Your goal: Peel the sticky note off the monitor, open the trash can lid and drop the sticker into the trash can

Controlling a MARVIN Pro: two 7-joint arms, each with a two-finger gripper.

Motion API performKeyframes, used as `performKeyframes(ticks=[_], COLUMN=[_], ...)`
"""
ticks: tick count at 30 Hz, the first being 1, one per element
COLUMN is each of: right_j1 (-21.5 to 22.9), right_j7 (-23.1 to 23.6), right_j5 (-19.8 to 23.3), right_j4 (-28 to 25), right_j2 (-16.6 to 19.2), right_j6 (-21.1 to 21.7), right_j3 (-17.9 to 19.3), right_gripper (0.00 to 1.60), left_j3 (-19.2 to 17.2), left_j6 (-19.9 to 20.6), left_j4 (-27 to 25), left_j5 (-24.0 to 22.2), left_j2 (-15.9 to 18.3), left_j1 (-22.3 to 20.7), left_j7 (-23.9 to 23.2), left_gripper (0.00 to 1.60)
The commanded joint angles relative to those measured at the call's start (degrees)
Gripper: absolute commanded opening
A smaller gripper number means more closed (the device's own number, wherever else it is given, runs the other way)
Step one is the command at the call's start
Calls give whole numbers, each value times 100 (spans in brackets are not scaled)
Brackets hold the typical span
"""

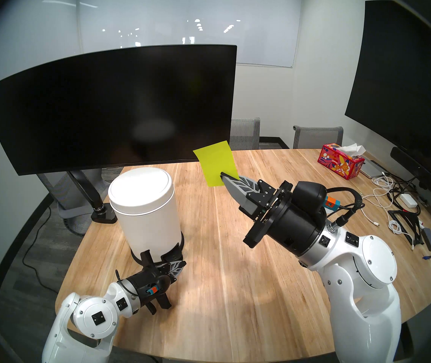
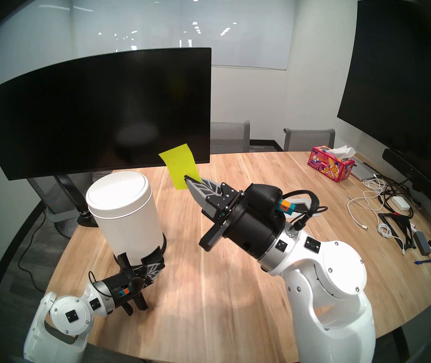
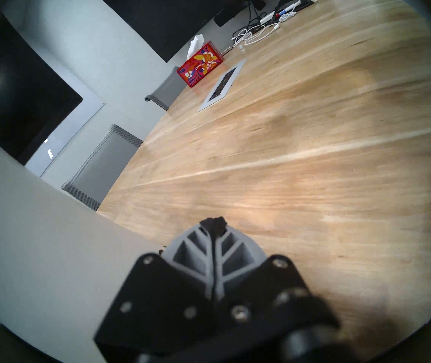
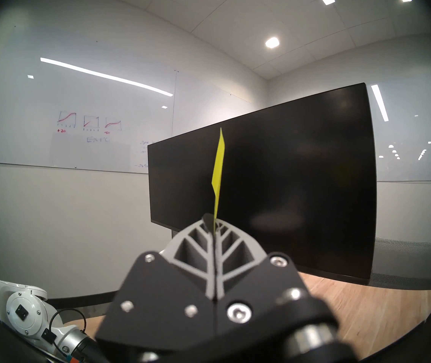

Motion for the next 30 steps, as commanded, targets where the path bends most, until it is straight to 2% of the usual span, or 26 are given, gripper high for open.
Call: performKeyframes(ticks=[1,13,20,30], right_j1=[-24,-43,-31,-22], right_j7=[69,153,182,238], right_j5=[111,153,174,217], right_j4=[-125,-125,-125,-125], right_j2=[-45,-87,-117,-141], right_j6=[-104,-124,-124,-136], right_j3=[24,62,77,132], right_gripper=[0,0,0,0], left_j3=[-9,-35,59,146], left_j6=[369,1164,1279,1260], left_j4=[73,98,139,349], left_j5=[-152,-304,-202,7], left_j2=[-416,-466,-441,-499], left_j1=[-255,-531,-485,-573], left_j7=[243,2,-50,188], left_gripper=[0,0,0,0])
